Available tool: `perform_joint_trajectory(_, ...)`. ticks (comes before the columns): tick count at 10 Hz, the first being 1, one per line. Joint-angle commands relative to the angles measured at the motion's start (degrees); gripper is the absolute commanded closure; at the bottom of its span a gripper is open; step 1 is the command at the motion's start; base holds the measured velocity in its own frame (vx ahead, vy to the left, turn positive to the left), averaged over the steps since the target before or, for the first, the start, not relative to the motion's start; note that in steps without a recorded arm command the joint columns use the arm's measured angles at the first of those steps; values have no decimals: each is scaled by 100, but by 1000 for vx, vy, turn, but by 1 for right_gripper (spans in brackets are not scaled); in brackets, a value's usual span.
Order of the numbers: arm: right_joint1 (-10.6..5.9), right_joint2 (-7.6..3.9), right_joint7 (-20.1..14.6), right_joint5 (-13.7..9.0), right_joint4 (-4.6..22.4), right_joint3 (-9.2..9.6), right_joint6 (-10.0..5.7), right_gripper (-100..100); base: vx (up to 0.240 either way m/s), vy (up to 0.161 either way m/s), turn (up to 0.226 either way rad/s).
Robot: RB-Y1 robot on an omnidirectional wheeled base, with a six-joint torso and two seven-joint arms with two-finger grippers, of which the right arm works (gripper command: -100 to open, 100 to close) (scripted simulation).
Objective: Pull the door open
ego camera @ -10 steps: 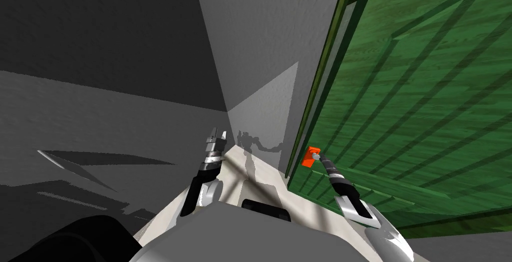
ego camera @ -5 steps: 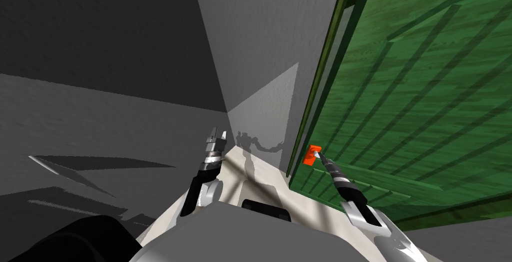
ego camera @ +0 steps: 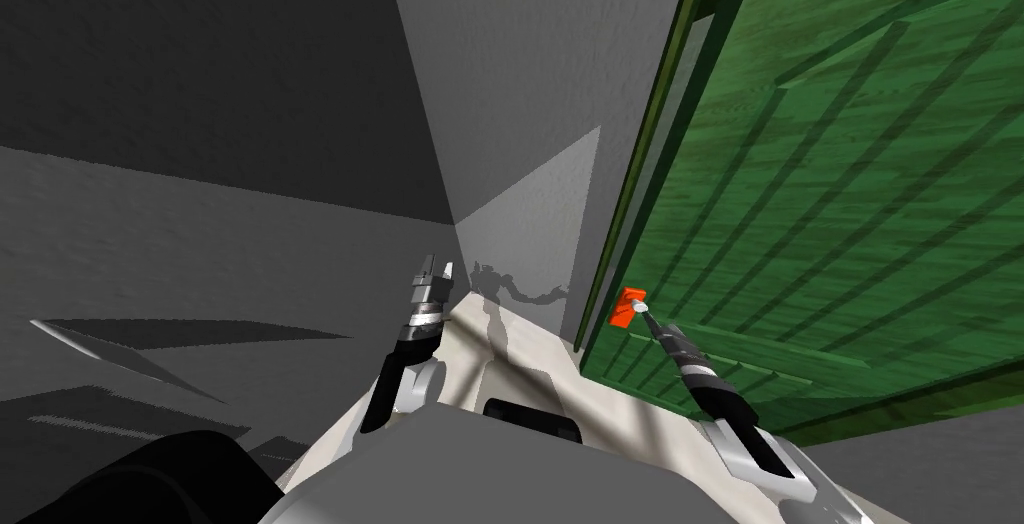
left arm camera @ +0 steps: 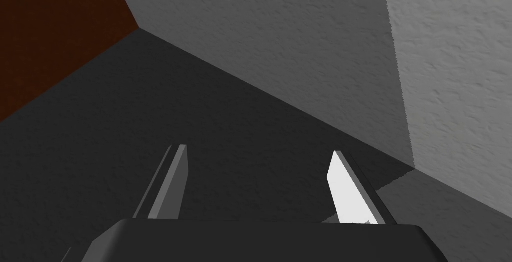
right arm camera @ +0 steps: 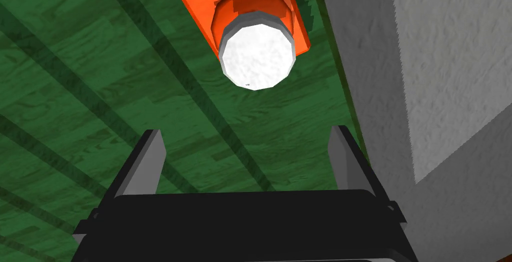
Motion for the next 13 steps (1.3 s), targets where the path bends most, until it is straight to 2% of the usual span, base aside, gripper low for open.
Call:
perform_joint_trajectory(1, 78, -43, 286, 139, 20, -57, -44, -100, -16, 79, -55)
perform_joint_trajectory(2, 78, -43, 330, 139, 20, -57, -44, -100, -10, 57, -32)
perform_joint_trajectory(5, 256, -144, 838, 392, 8, -162, -106, -100, -31, 73, -46)
perform_joint_trajectory(6, 256, -144, 881, 392, 8, -162, -106, -100, -14, 65, -29)
perform_joint_trajectory(11, 465, -262, 1510, 689, -6, -285, -179, -100, -15, 68, -36)
perform_joint_trajectory(13, 417, -231, 1481, 661, 12, -290, -147, -100, 54, 16, 12)
